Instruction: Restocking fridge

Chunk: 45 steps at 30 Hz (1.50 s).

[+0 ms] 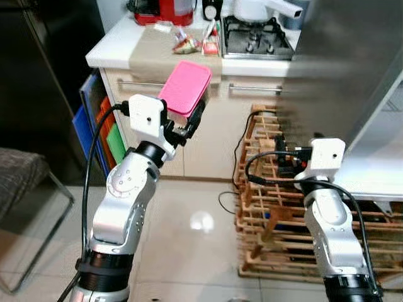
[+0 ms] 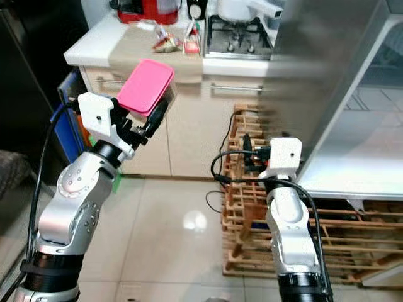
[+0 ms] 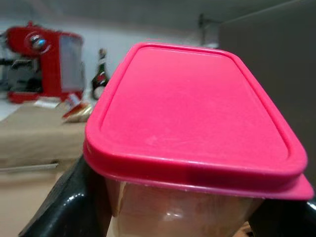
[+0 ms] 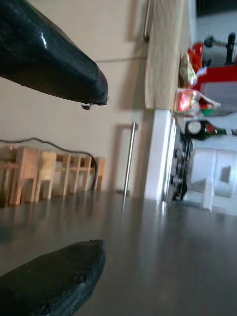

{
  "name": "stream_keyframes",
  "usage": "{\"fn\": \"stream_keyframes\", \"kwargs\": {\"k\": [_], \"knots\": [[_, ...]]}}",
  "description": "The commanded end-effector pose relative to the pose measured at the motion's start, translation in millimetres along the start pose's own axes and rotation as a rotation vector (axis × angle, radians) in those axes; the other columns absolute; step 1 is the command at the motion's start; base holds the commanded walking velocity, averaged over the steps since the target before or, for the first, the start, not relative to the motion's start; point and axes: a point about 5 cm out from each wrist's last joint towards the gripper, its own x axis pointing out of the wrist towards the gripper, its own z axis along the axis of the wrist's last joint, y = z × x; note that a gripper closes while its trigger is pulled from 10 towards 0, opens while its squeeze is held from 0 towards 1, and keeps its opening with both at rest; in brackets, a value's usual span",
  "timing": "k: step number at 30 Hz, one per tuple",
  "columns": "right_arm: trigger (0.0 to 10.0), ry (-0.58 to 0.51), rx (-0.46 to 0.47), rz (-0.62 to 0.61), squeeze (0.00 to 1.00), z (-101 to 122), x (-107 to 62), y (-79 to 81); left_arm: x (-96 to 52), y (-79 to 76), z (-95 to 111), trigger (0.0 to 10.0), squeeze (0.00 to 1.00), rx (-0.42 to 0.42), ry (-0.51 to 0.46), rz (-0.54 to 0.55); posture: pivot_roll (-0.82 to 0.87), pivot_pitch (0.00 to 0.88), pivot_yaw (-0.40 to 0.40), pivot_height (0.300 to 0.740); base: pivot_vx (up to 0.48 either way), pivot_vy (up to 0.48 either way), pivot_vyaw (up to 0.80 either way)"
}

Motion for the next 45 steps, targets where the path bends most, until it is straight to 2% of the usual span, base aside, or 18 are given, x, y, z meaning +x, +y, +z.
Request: {"fn": "stream_keyframes", "kwargs": {"k": [1,5,7,9,12,15,17,34,38,45], "knots": [[10.0,-0.02,-0.006,-0.001,0.04,4.9,1.3,-2.6,1.2,-2.6,7.2,10.0,0.0,-0.009,-0.038,-0.011,-0.03,0.0,0.001,0.74,0.0,-0.48,0.0],[10.0,-0.043,0.004,0.049,0.05,11.3,-21.5,-3.7,-1.4,3.2,7.7,10.0,0.0,-0.018,-0.037,0.009,-0.03,0.0,-0.005,0.74,0.0,0.0,0.0],[10.0,-0.019,-0.008,0.067,0.05,8.5,-36.8,-5.7,-4.7,6.0,7.3,10.0,0.0,-0.013,-0.03,0.018,-0.03,0.0,-0.007,0.74,0.0,0.0,0.0],[10.0,0.008,-0.015,0.058,0.05,5.4,-51.5,-10.0,-10.0,7.9,5.6,10.0,0.0,-0.009,-0.015,0.022,-0.04,0.0,-0.004,0.74,0.0,0.0,0.0],[10.0,0.034,-0.02,0.027,0.05,1.6,-61.7,-15.7,-17.0,10.7,2.7,10.0,0.0,0.001,0.001,0.028,-0.05,0.0,0.0,0.74,0.0,0.0,0.0],[10.0,0.041,-0.017,-0.001,0.05,0.3,-61.6,-19.2,-19.7,12.4,0.1,10.0,0.0,-0.007,0.011,0.029,-0.06,0.0,0.01,0.74,0.0,0.0,0.0],[10.0,0.041,-0.011,-0.02,0.05,0.3,-56.6,-20.5,-18.4,7.2,-0.1,10.0,0.0,-0.036,0.007,0.002,-0.05,0.0,0.012,0.74,0.0,0.0,0.0],[10.0,0.035,-0.019,-0.015,0.05,0.4,-42.3,-15.3,-13.7,0.6,1.2,10.0,0.0,-0.055,0.003,-0.02,-0.05,0.0,0.017,0.74,0.0,-0.452,0.0],[10.0,0.043,-0.028,-0.014,0.05,-0.1,-40.5,-15.6,-12.8,3.8,1.6,10.0,0.0,-0.061,-0.002,-0.003,-0.05,0.0,0.016,0.74,0.0,0.0,0.0],[10.0,0.042,-0.034,-0.013,0.05,-0.4,-40.6,-17.0,-11.5,1.1,0.9,10.0,0.0,-0.06,0.001,-0.009,-0.06,0.0,0.017,0.74,0.0,0.0,-0.79]]}}
